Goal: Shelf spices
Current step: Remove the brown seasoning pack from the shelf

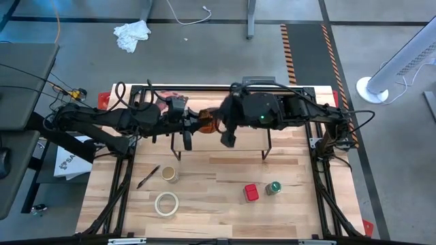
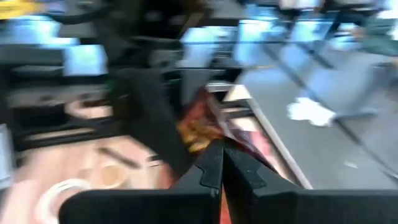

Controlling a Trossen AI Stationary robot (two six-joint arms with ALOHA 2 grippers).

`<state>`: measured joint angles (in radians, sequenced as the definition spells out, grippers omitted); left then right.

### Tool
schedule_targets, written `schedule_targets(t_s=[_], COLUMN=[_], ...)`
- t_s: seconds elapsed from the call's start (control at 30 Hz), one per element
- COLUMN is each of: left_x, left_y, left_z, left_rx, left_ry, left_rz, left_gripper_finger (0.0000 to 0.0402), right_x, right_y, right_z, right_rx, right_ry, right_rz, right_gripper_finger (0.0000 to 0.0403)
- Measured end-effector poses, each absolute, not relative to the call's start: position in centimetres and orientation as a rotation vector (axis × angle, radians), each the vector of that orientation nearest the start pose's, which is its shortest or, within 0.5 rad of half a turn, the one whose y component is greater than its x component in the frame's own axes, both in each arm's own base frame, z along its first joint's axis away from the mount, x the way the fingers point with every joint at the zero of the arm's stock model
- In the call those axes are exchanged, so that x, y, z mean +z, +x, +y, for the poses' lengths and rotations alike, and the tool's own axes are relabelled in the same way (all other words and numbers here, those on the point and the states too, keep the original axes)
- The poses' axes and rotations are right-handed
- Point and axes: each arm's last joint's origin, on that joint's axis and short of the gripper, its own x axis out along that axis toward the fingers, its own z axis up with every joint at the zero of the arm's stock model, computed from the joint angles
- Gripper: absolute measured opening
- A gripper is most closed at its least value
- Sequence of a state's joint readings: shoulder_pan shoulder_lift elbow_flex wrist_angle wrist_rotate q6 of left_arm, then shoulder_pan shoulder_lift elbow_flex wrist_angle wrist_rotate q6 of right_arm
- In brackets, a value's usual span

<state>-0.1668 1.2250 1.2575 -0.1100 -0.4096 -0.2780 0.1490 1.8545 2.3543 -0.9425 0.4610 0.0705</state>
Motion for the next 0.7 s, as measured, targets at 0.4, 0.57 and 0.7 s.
schedule_targets(t_s=[0.4, 0.57, 0.7], left_x=[41.0, 41.0, 41.1], left_y=[26.7, 26.8, 26.9], left_z=[-2.9, -2.3, -2.0], left_rx=[0.302, 0.318, 0.284], left_ry=[-0.184, -0.190, -0.187], left_rz=[0.064, 0.061, 0.047], left_gripper_finger=[0.0013, 0.0013, 0.0013], right_x=[49.3, 48.9, 48.6], right_y=[36.1, 36.3, 36.6], right_z=[5.7, 6.1, 5.9], right_rx=[-0.238, -0.215, -0.271], right_ry=[-0.051, -0.004, -0.006], right_rz=[0.361, 0.378, 0.378], right_gripper_finger=[0.0000, 0.0000, 0.0000])
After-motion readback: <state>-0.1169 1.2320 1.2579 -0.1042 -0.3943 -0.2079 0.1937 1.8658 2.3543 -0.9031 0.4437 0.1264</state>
